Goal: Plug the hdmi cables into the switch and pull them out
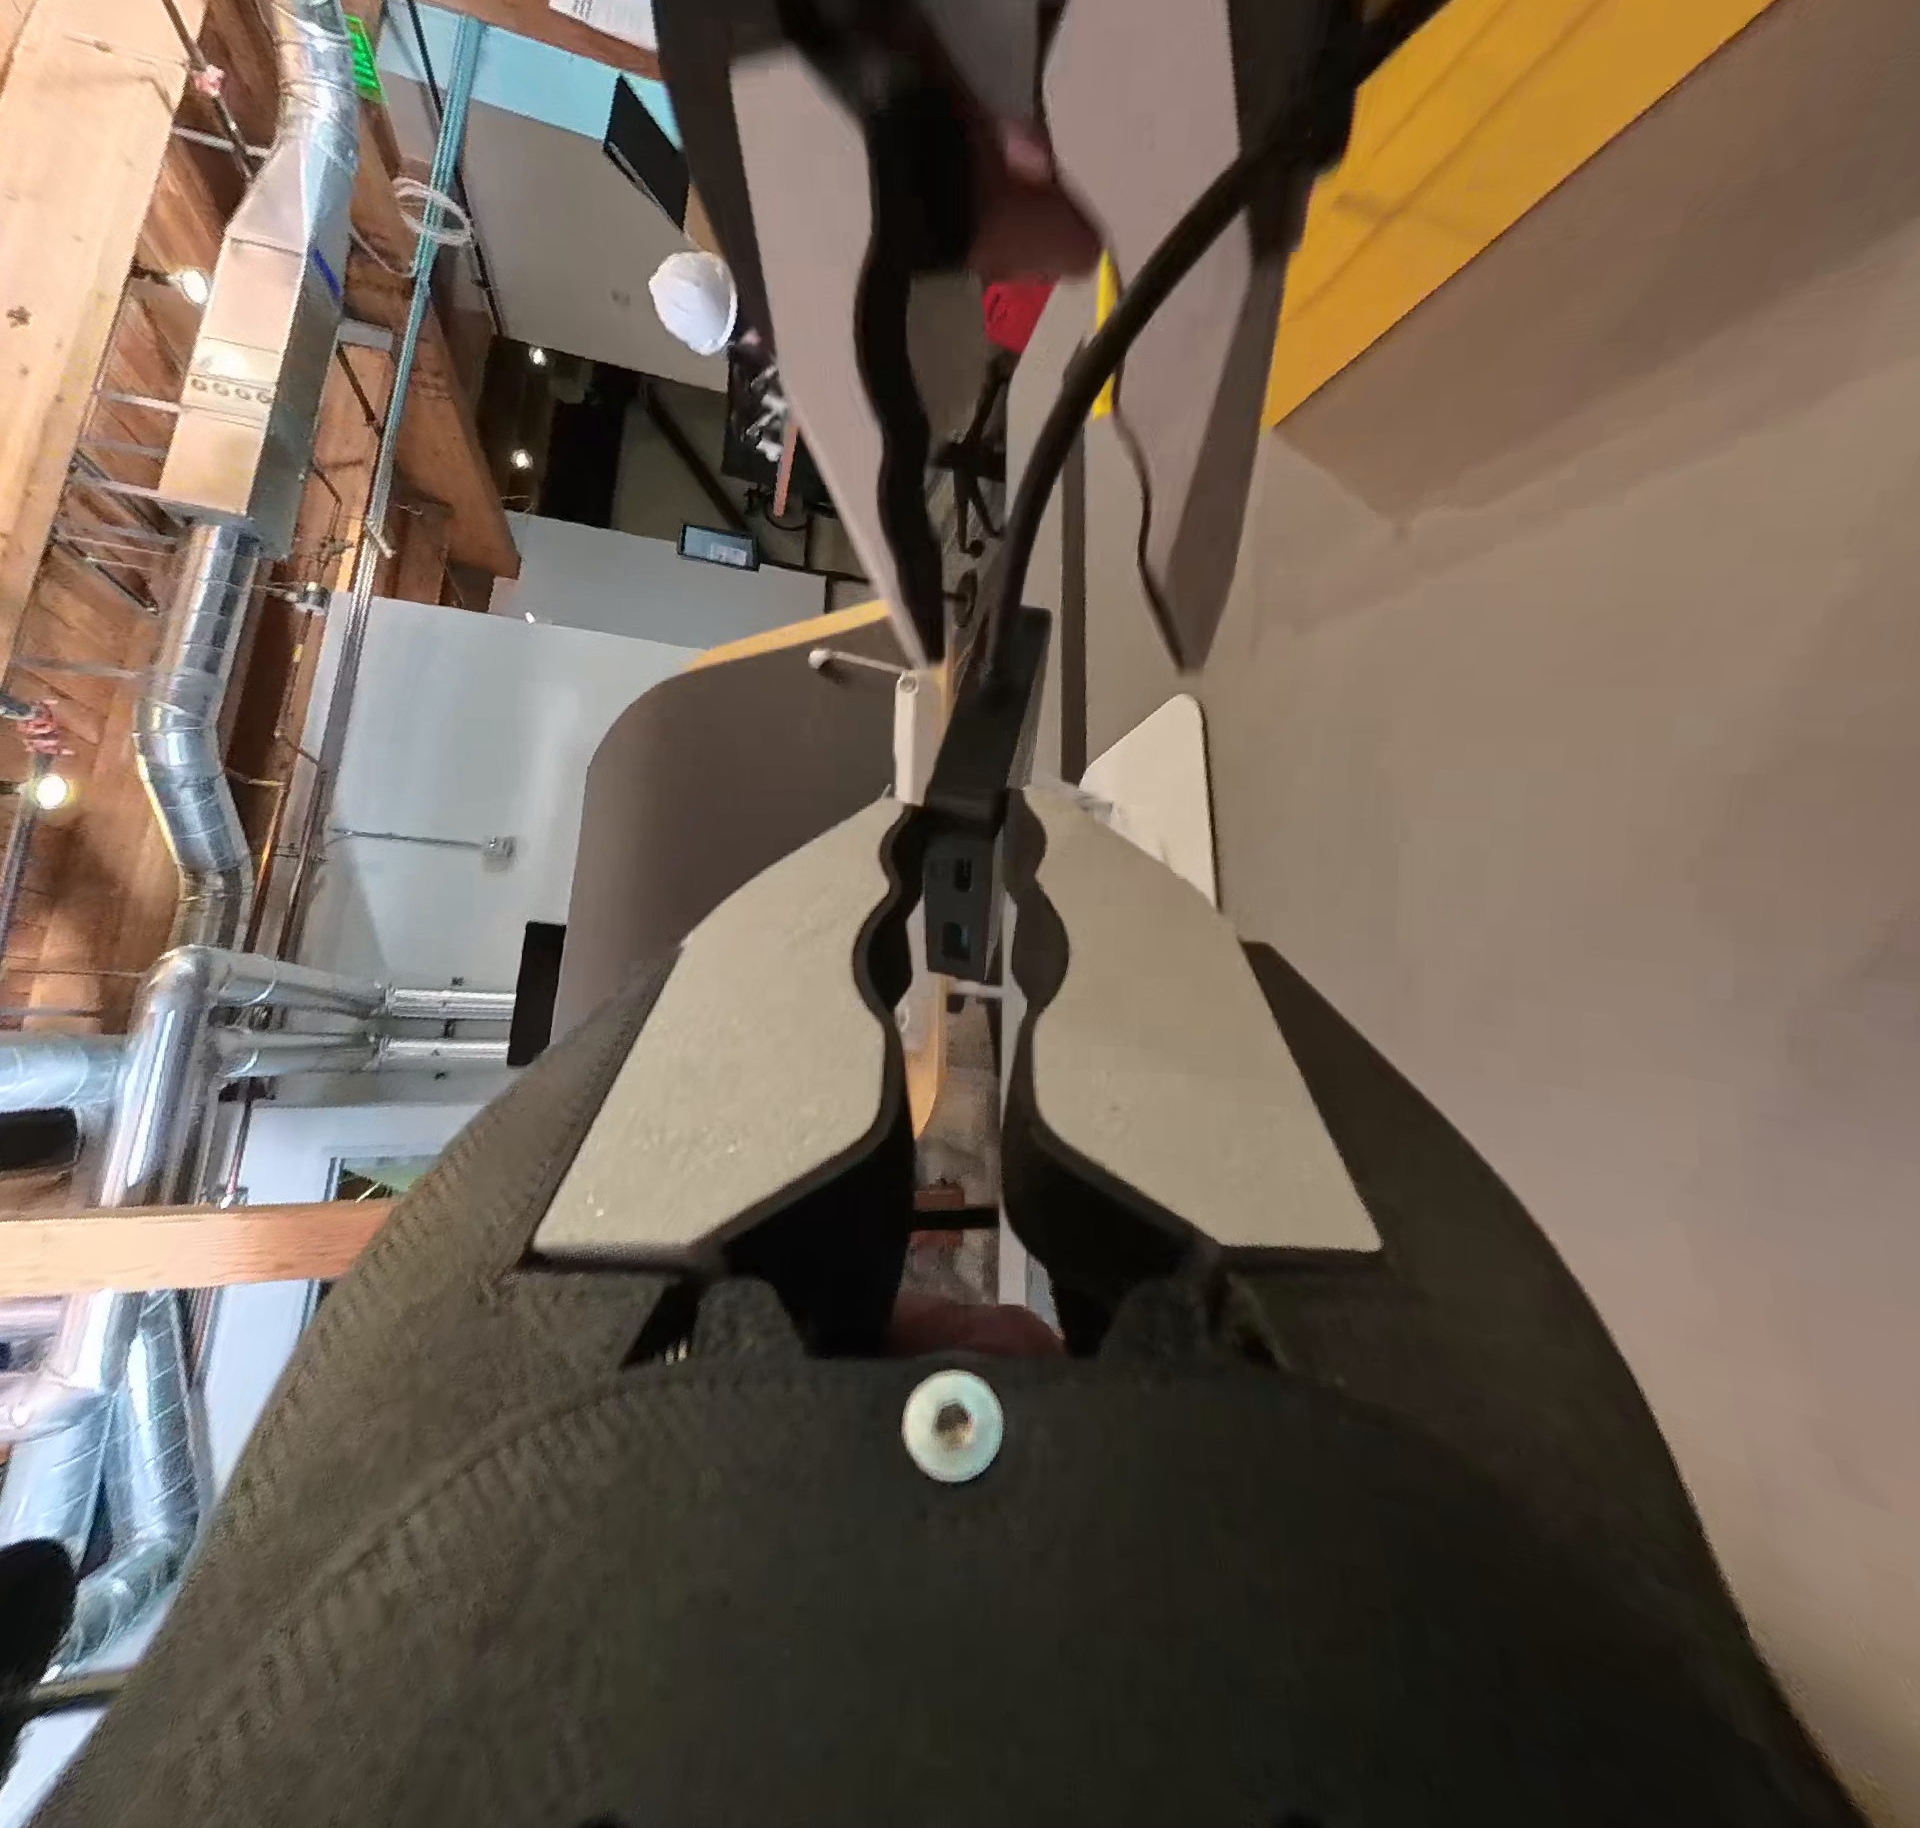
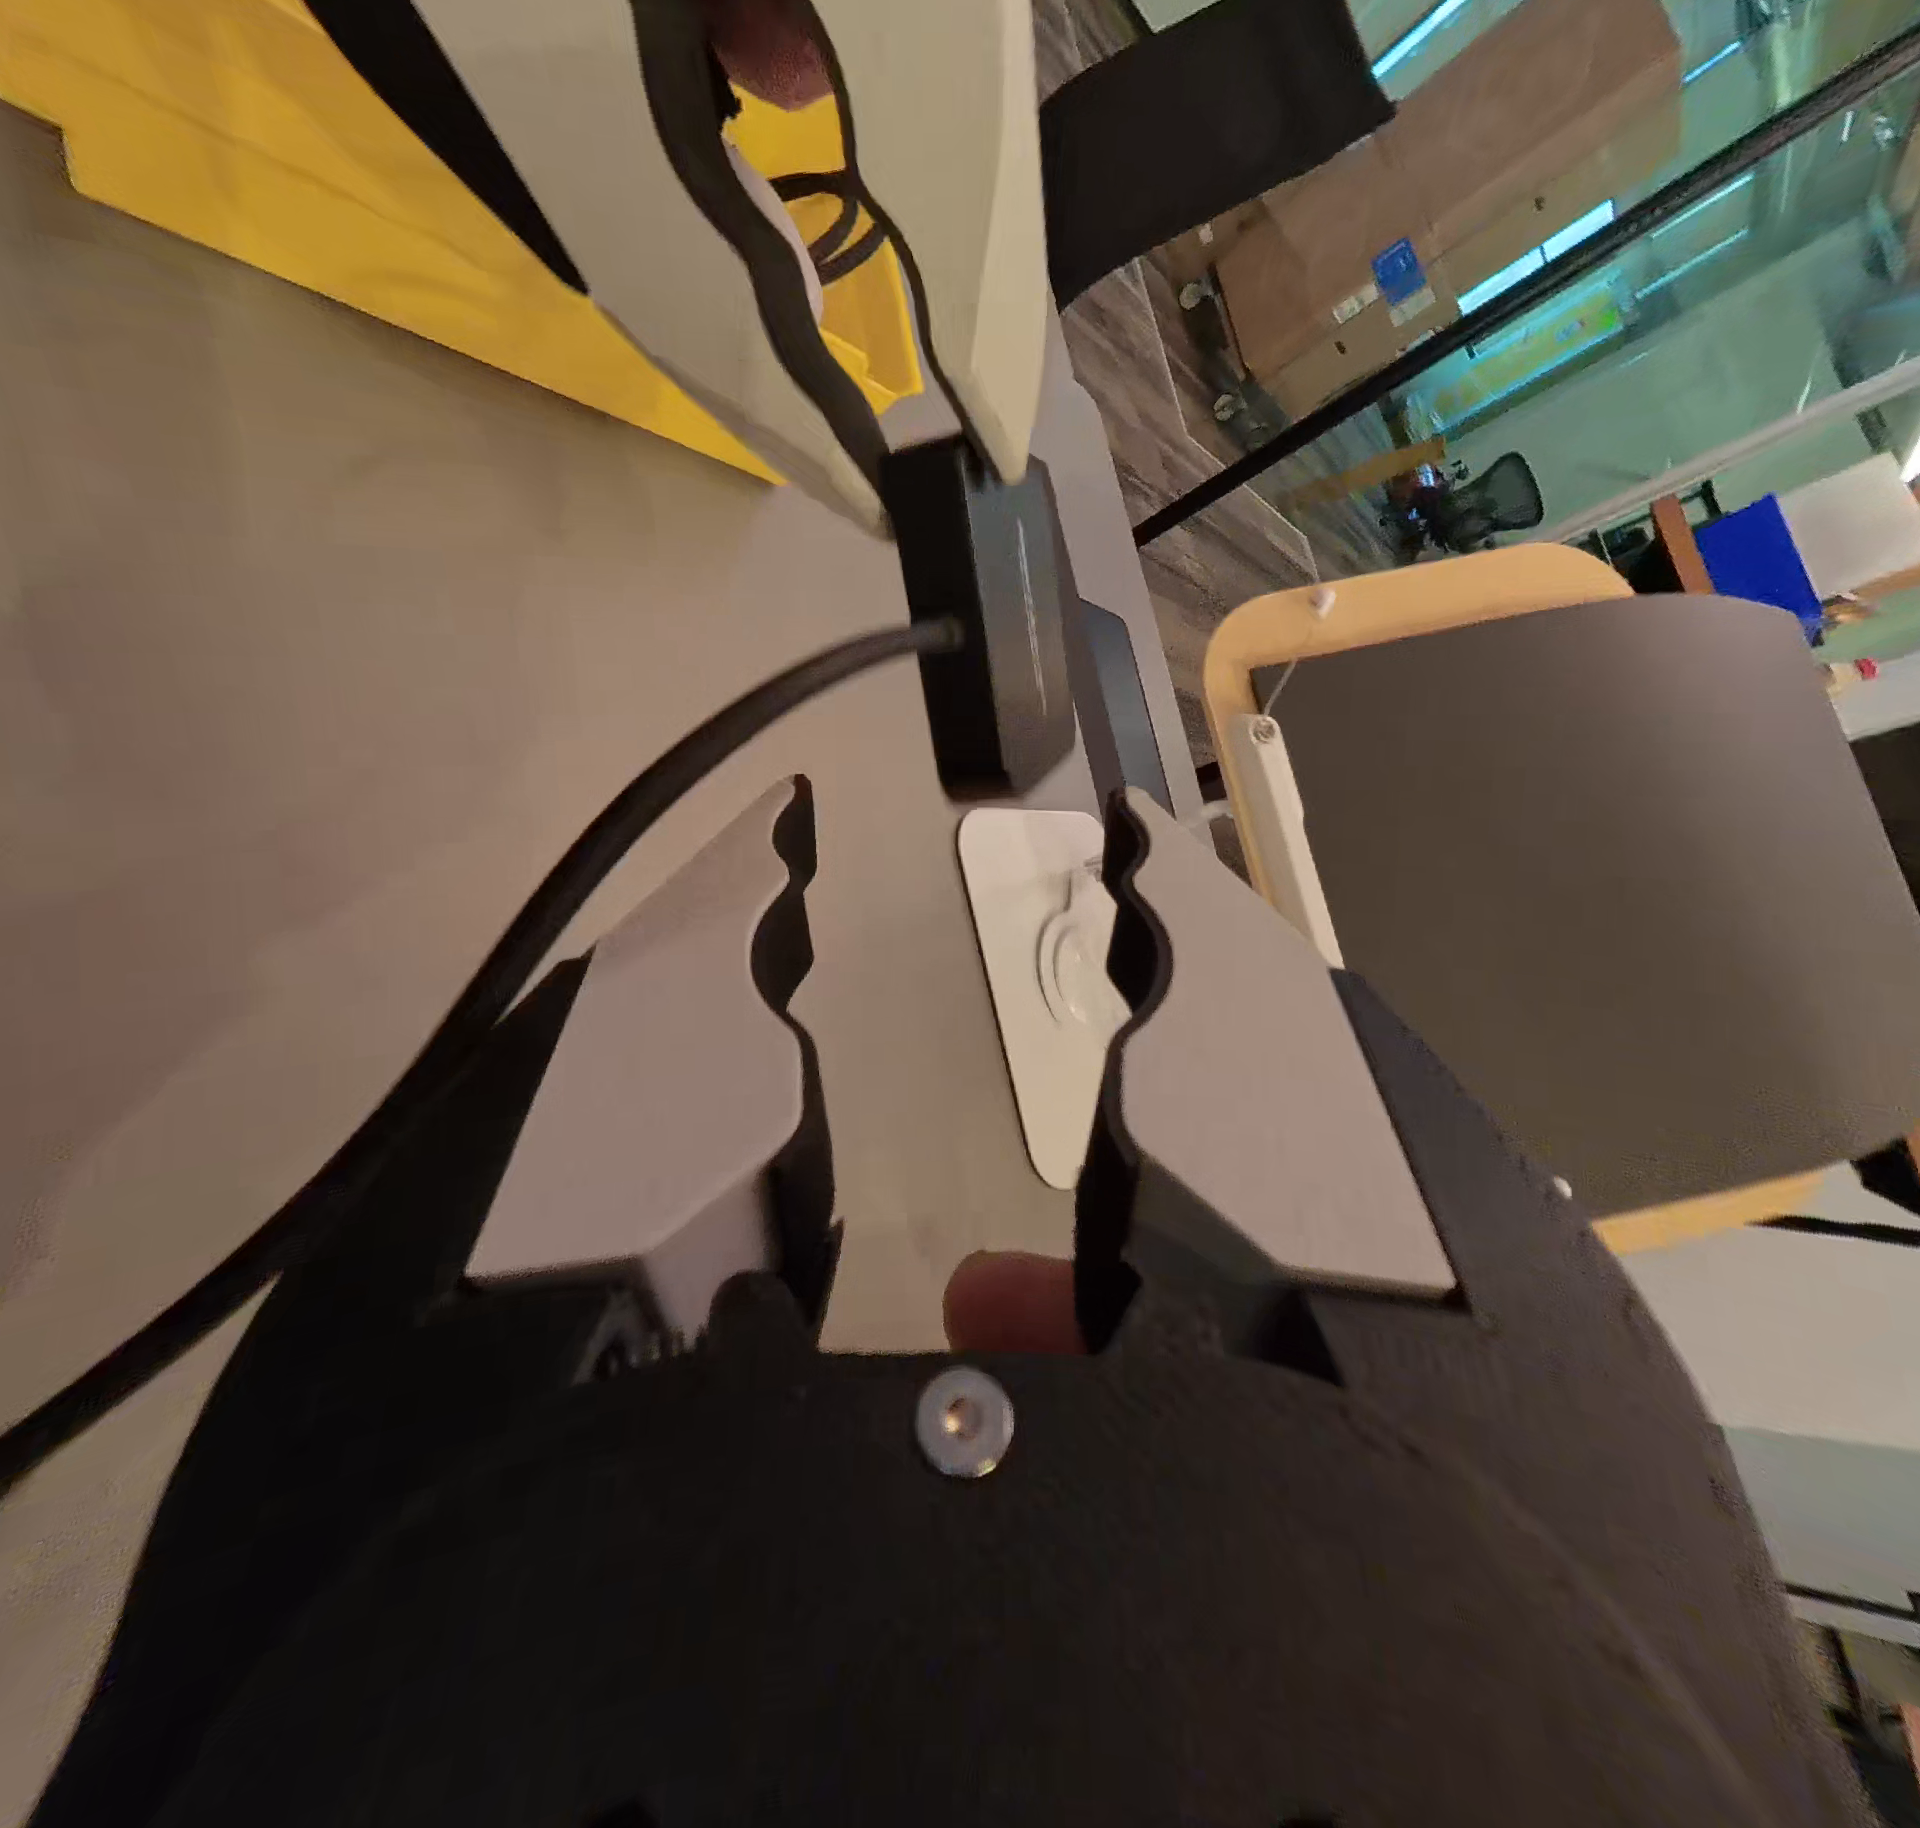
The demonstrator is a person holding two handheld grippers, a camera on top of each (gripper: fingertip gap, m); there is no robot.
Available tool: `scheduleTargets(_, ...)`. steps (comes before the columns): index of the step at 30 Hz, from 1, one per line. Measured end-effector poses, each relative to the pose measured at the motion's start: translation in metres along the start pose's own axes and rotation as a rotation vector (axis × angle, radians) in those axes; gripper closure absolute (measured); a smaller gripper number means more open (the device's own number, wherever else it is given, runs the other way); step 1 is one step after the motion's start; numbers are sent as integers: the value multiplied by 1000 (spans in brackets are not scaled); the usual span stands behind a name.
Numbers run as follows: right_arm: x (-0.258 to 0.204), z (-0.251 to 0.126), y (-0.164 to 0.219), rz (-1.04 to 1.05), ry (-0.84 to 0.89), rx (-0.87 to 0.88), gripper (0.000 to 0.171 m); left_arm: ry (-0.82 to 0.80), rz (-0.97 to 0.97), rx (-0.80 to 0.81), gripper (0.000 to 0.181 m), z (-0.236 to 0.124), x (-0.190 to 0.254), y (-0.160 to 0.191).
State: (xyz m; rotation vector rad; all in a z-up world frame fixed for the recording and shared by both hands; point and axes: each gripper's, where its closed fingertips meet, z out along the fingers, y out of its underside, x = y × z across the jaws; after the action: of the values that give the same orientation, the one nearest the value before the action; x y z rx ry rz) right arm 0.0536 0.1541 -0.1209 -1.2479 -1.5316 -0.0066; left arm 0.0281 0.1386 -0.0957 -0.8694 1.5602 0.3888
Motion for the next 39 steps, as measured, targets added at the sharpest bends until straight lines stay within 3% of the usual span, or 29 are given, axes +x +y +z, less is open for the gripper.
scheduleTargets(3, -7, 12, -8, -46, -6, 26, 125, 53, -14, 27, 167, 4, 13, -16)
scheduleTargets(6, -10, 19, -7, -42, 9, 43, 158, 53, -55, 8, 167, 8, 15, -20)
scheduleTargets(8, -9, 17, -11, 33, 12, 111, 160, 31, -115, 26, 166, 4, 8, -20)
scheduleTargets(11, -3, 9, -14, 146, 12, 216, 160, -10, -199, 22, 144, -9, -7, -13)
scheduleTargets(13, 2, 3, -15, 200, 6, 272, 160, -26, -242, -2, 141, -19, -13, -3)
scheduleTargets(21, 3, -4, -16, 235, -4, 312, 160, -41, -243, -218, 143, -70, -8, 60)
scheduleTargets(27, -10, -2, -13, 235, -11, 294, 160, -7, -273, -519, 142, -152, 4, 147)
scheduleTargets(31, -24, 10, -4, 193, -42, 206, 160, 19, -357, -617, 140, -192, 20, 173)
scheduleTargets(34, -35, 12, -16, 175, -84, 237, 160, 30, -391, -603, 140, -194, 33, 169)
scheduleTargets(39, -41, 3, -64, 335, -239, 482, 160, 79, -514, -315, 135, -131, 50, 100)
